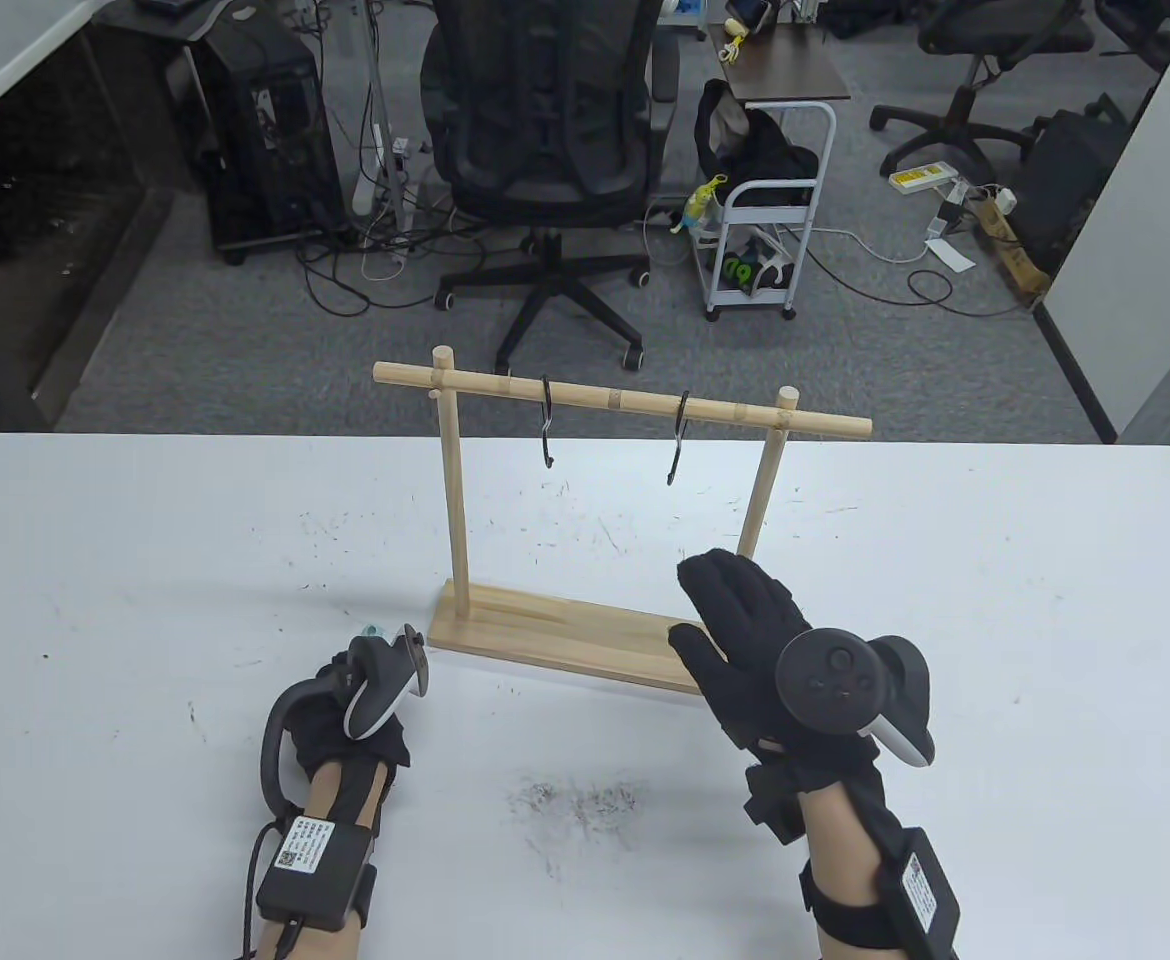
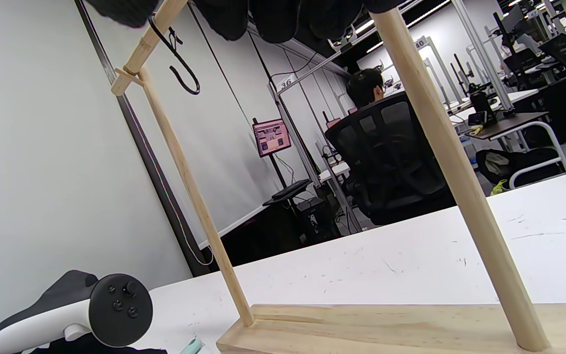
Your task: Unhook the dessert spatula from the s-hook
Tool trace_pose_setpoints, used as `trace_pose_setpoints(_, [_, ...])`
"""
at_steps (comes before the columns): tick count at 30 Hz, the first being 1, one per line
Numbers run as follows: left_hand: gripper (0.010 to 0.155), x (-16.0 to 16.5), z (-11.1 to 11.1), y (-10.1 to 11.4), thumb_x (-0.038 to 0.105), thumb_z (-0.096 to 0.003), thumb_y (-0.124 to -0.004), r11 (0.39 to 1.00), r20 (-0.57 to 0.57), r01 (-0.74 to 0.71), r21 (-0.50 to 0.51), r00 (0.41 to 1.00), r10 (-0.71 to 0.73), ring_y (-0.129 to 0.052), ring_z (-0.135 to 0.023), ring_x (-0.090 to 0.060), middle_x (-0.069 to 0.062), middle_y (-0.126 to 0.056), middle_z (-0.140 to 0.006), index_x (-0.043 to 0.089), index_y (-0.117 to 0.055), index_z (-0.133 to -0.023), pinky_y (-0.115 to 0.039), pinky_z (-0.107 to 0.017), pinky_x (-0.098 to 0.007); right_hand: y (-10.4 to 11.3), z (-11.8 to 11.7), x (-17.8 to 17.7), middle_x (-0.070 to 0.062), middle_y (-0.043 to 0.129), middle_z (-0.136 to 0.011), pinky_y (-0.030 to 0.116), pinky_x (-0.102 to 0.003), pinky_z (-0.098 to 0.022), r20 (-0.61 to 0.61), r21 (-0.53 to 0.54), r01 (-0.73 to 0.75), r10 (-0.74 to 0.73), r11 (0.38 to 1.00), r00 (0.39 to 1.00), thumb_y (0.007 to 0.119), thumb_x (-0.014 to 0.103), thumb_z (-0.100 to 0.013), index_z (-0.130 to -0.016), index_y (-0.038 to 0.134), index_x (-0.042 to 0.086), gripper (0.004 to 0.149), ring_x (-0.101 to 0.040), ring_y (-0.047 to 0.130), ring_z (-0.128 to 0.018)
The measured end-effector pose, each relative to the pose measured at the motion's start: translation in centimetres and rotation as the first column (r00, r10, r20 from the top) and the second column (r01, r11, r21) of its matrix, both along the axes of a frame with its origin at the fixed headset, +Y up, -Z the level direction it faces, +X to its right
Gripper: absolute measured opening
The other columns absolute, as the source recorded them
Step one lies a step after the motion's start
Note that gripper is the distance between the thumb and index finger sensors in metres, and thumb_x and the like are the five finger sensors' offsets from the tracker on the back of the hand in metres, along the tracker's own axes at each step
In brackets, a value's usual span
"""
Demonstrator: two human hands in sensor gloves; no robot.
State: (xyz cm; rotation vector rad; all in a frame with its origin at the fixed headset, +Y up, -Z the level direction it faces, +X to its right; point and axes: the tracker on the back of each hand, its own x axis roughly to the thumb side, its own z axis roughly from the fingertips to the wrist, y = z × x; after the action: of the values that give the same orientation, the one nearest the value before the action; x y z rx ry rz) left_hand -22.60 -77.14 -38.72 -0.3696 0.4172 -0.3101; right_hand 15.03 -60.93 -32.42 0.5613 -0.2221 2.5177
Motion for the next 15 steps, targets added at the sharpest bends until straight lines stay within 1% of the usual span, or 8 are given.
trace_pose_setpoints(4, [0.071, -0.4, 0.1, -0.1, 0.057, -0.0567, -0.070, 0.999, 0.000, -0.040, 0.005, 0.999, 0.040, -0.093, -0.083, -0.021, -0.002, -0.084, -0.102, 0.025, -0.057, -0.118, -0.079, -0.070, -0.046, 0.0, 0.0, 0.0, -0.012, 0.063, -0.114, 0.054, -0.061, -0.072, 0.000, -0.002, -0.002, 0.002, 1.000, 1.000, 0.069, 0.055, -0.052, -0.108, 0.064, 0.021, 0.066, -0.045, 0.065, -0.102])
trace_pose_setpoints(7, [0.072, -0.6, 0.2, 0.5, 0.060, -0.0568, -0.068, 0.996, -0.013, -0.095, 0.005, 0.995, 0.095, -0.093, -0.086, -0.023, -0.003, -0.083, -0.105, 0.025, -0.055, -0.119, -0.078, -0.070, -0.046, 0.0, 0.0, 0.0, -0.012, 0.063, -0.114, 0.054, -0.061, -0.072, 0.001, -0.002, -0.003, 0.003, 1.000, 1.000, 0.069, 0.055, -0.052, -0.108, 0.064, 0.021, 0.066, -0.045, 0.065, -0.101])
trace_pose_setpoints(9, [0.073, -0.7, 0.2, 1.0, 0.061, -0.0570, -0.067, 0.995, -0.009, -0.103, 0.016, 0.995, 0.103, -0.092, -0.088, -0.025, -0.004, -0.081, -0.108, 0.026, -0.053, -0.120, -0.078, -0.070, -0.046, 0.0, -0.1, -0.1, -0.012, 0.063, -0.114, 0.054, -0.061, -0.072, 0.002, -0.004, -0.004, 0.004, 1.000, 1.000, 0.069, 0.055, -0.052, -0.108, 0.064, 0.021, 0.066, -0.045, 0.065, -0.101])
trace_pose_setpoints(11, [0.073, -0.5, 0.2, 1.8, 0.061, -0.0570, -0.066, 0.992, 0.006, -0.112, 0.059, 0.994, 0.111, -0.091, -0.090, -0.025, -0.004, -0.080, -0.110, 0.026, -0.052, -0.120, -0.078, -0.071, -0.046, 0.0, -0.1, -0.1, -0.012, 0.063, -0.114, 0.054, -0.061, -0.072, 0.002, -0.004, -0.004, 0.004, 1.000, 1.000, 0.069, 0.055, -0.052, -0.108, 0.064, 0.021, 0.066, -0.045, 0.065, -0.101])
trace_pose_setpoints(15, [0.073, 0.5, 0.7, 5.2, 0.062, -0.0573, -0.066, 0.971, 0.057, -0.171, 0.167, 0.985, 0.164, -0.087, -0.097, -0.028, -0.004, -0.076, -0.115, 0.028, -0.051, -0.120, -0.076, -0.073, -0.048, 0.0, -0.2, 0.0, -0.012, 0.063, -0.114, 0.054, -0.061, -0.072, 0.008, -0.005, -0.001, 0.001, 1.000, 1.000, 0.069, 0.055, -0.052, -0.108, 0.064, 0.021, 0.066, -0.045, 0.065, -0.102])
